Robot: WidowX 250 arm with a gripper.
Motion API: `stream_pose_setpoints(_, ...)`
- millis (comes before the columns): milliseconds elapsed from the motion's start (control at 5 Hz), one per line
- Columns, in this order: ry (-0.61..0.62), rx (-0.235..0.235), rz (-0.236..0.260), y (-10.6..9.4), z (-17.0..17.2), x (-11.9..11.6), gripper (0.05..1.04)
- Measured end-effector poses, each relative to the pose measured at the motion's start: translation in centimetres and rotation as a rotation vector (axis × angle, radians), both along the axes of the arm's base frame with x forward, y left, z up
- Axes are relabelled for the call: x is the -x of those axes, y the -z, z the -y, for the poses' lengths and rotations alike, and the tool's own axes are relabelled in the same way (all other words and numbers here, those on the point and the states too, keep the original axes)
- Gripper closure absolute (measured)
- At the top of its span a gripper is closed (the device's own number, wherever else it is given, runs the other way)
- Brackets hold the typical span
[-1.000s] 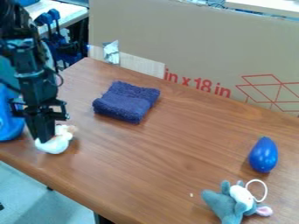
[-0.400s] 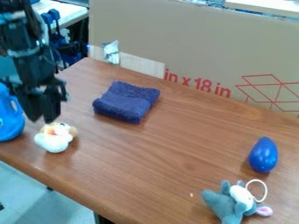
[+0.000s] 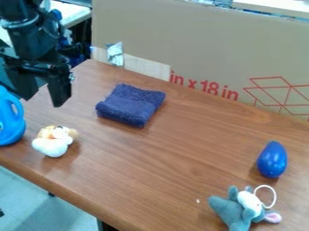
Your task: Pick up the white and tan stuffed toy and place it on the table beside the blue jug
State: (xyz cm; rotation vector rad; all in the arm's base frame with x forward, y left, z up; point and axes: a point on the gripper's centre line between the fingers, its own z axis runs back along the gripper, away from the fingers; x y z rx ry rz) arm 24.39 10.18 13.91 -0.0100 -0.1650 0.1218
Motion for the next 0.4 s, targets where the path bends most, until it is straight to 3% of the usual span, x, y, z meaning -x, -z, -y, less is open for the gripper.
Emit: stream_pose_setpoints(400,0.229,0.017,-0.073,0.1,7.5,-0.3,0.077)
